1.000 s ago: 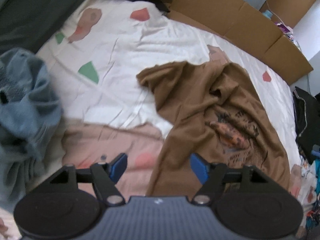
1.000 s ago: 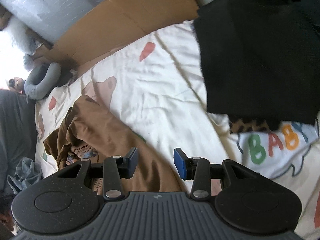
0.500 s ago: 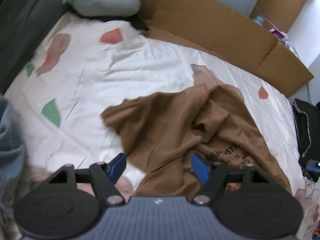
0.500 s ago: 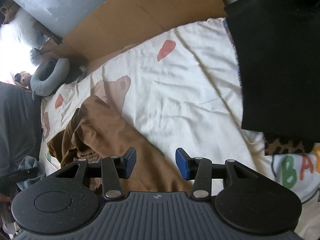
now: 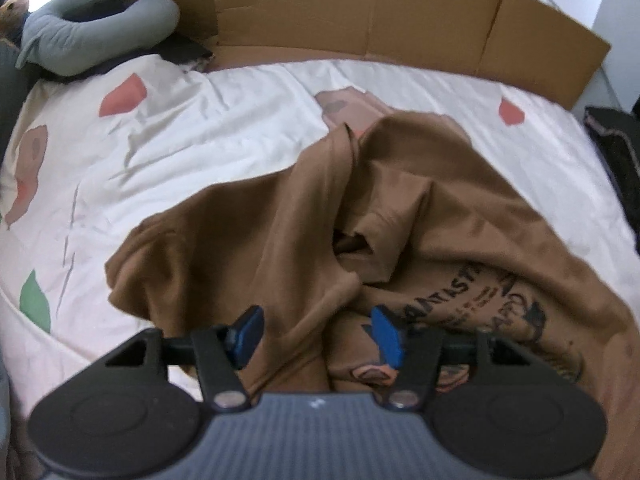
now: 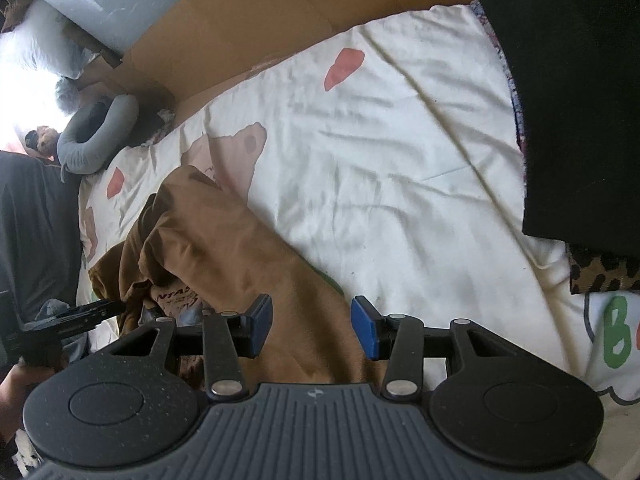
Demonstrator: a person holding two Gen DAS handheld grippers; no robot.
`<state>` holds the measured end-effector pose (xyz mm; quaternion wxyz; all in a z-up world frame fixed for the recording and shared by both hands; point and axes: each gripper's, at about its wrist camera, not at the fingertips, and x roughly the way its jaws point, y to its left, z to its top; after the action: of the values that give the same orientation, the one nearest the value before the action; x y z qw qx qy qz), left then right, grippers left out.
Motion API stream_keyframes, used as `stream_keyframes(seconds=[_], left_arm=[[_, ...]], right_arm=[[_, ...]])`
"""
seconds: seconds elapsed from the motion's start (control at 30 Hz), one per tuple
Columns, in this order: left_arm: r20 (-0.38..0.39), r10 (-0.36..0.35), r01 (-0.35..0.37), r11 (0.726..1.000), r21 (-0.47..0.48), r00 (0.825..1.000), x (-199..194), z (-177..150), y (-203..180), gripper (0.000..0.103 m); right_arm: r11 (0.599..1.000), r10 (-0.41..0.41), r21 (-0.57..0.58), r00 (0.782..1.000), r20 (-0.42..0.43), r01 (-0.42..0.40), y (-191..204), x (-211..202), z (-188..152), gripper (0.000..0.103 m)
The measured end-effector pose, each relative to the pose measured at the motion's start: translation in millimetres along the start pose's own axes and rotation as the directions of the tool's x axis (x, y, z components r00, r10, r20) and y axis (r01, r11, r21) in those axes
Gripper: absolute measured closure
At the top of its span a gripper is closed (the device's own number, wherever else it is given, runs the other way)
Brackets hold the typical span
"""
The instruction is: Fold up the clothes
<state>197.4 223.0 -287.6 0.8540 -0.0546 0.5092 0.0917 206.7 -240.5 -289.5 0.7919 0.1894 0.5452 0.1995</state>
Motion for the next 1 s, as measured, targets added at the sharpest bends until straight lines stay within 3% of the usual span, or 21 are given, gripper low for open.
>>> stream_keyframes(seconds=[0.1,0.23,0.4,0.77,1.0], left_arm=[[-0.008,0.021,-0.021,1.000,0.020,1.000,8.1,-0.4,-1.2,0.057],[-0.015,0.056,-0.056,0.998,0.031,0.998,15.6,-2.3,-0.4,0.085],[0.008,0.061,-0.061,0.998,-0.001,0.998,-1.1,-2.3,11.5,0.094],[0.060,0.128,-0.117,0.982,-0.149,0.990,-68.6,-20.7,69.8,0.097],[0.007,0.201,-0.194,0.953,-0.234,0.980,-86.0,-50.7,99.1,0.097]], right_arm=[[1.000,-0.007,-0.019,1.000,-0.019,0.006,1.2,8.6,0.9,0.053],[0.999,-0.024,-0.038,0.999,-0.037,0.022,-0.8,22.6,8.3,0.053],[0.999,-0.026,-0.038,0.999,-0.046,0.024,-1.0,37.7,15.5,0.053],[0.996,0.014,-0.083,0.998,-0.067,-0.019,15.1,68.9,32.4,0.052],[0.992,0.003,-0.124,0.997,-0.078,-0.013,19.6,81.5,42.6,0.052]])
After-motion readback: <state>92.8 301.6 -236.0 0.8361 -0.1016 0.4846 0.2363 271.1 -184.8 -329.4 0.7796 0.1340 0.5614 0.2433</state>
